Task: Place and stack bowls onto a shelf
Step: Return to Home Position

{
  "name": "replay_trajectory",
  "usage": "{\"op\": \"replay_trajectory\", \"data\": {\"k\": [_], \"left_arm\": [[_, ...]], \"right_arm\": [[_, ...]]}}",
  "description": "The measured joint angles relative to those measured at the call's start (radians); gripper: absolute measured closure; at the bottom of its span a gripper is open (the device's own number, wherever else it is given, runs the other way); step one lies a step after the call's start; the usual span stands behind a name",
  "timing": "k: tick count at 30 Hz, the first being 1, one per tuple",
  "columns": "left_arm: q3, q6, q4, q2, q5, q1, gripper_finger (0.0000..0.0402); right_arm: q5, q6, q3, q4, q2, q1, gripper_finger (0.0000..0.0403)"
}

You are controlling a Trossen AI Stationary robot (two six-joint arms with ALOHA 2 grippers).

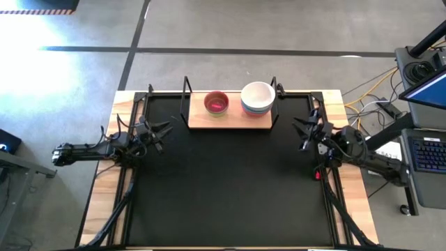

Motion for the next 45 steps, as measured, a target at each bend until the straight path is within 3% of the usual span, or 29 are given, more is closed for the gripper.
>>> {"op": "replay_trajectory", "data": {"k": [11,45], "left_arm": [[0.000,0.000,0.004,0.000,0.000,0.000,0.0275],[0.000,0.000,0.000,0.000,0.000,0.000,0.0275]], "right_arm": [[0.000,-0.017,0.000,0.000,-0.022,-0.100,0.0298],[0.000,-0.016,-0.001,0.000,-0.003,-0.098,0.0298]]}}
